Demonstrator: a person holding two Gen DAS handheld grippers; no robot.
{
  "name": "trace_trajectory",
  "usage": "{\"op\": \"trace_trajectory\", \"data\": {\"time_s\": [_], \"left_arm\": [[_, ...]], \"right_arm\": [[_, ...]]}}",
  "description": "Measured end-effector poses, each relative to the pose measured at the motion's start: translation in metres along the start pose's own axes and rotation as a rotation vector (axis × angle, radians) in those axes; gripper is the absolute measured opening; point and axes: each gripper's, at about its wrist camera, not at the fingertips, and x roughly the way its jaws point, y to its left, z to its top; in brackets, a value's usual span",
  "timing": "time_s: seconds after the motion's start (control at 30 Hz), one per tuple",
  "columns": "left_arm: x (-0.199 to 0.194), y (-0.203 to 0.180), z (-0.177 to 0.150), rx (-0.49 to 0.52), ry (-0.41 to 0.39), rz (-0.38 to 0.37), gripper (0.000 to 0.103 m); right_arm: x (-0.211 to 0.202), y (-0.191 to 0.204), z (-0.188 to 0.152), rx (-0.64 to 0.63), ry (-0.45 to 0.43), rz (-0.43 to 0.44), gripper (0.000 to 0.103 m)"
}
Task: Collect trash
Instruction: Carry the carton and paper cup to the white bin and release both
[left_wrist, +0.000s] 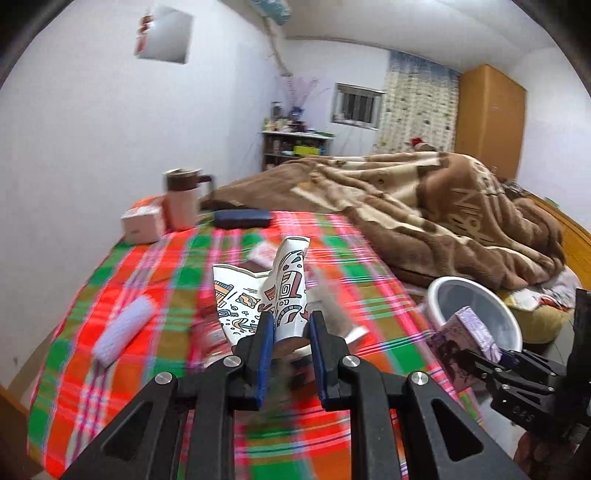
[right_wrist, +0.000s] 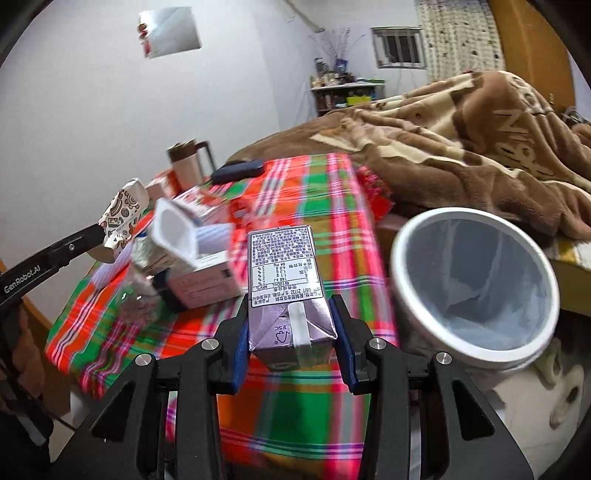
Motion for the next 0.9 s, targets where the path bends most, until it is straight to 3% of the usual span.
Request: {"op": "trace_trajectory", "data": {"time_s": [0.47,0.9], "left_arm": [[0.057,-0.127,0.015,0.173,0.062,-0.269,0.020],[0.119,-0.201,-0.003,0.250,0.190,-0.490,0.020]], "right_arm": [[-0.004,-0.078,0.002,0.150,-0.021,-0.165,0.040],[-0.003,-0.124,-0.006,0.216,0.011,-0.252,0.040]]}}
